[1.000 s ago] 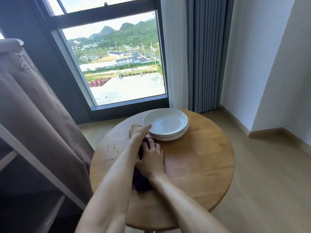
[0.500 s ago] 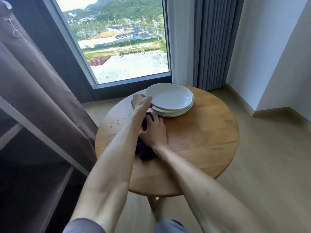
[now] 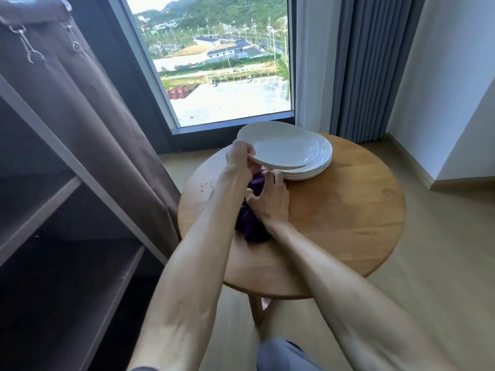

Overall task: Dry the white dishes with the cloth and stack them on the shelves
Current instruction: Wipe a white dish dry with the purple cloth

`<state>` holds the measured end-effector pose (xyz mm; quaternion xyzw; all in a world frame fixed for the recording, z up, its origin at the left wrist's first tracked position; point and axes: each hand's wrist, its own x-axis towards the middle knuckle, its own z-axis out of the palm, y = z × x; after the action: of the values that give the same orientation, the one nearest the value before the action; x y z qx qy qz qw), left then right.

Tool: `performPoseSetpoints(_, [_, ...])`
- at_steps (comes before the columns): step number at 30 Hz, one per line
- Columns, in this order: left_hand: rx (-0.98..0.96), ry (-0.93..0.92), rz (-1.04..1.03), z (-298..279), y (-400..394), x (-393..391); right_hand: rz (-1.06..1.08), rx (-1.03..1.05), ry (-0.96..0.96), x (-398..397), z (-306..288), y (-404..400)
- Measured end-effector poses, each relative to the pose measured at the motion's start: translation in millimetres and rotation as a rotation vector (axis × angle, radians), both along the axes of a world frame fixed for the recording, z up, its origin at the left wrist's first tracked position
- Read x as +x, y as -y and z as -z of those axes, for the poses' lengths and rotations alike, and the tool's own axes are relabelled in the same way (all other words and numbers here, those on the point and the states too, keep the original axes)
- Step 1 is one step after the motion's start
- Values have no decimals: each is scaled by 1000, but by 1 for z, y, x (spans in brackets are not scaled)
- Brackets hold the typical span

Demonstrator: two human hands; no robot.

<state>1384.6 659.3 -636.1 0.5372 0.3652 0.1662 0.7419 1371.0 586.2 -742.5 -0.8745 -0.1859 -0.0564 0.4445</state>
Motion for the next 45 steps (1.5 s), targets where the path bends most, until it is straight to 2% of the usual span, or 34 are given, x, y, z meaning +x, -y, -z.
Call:
performPoseSetpoints(3, [-76,93,-31,-8,-6,-29,92,55,-62,-2,-3,2])
performPoseSetpoints(8, [-132,238,-121,-4,-25,-77,170,206,-290,5,-21,13])
performPoseSetpoints(11, [-121,243,-253,7,-40,-104,256,485,-394,8,-46,31])
performPoseSetpoints(14, [-79,245,-370,16,-45,-128,267,843,-362,3,-87,44])
performPoseSetpoints(16, [-96,261,-409,21,-43,-141,200,972,-334,-5,-118,47])
performPoseSetpoints(19, [-168,284,-435,25,-35,-151,-62,828,-273,-22,-156,37])
performPoseSetpoints(22, [-202,324,-463,29,-25,-150,-456,419,-235,-43,-170,22])
performPoseSetpoints(24, [-183,361,-488,32,-20,-146,-639,264,-258,-51,-163,16])
performPoseSetpoints(25, [-168,380,-503,35,-17,-144,-593,269,-211,-51,-155,13])
performPoseSetpoints(27, [-160,404,-542,43,-13,-144,-279,270,-80,-48,-128,10])
performPoseSetpoints(28, [-168,413,-557,48,-12,-145,-142,247,-88,-50,-114,11])
performPoseSetpoints(29, [-180,418,-565,51,-11,-144,-89,250,-182,-54,-100,11])
performPoseSetpoints(33, [-243,420,-547,62,-6,-136,-155,539,-694,-70,-64,1])
performPoseSetpoints(36, [-179,425,-473,62,1,-136,-123,790,-896,-68,-51,-9])
performPoseSetpoints(38, [-97,433,-450,58,-1,-139,-94,930,-944,-66,-46,-10])
performPoseSetpoints(41, [170,407,-398,38,-20,-152,-96,1031,-839,-52,-45,-2])
performPoseSetpoints(43, [377,316,-229,18,-38,-165,-90,994,-785,-38,-50,2])
performPoseSetpoints(45, [429,234,-80,3,-45,-173,-62,902,-799,-26,-55,2])
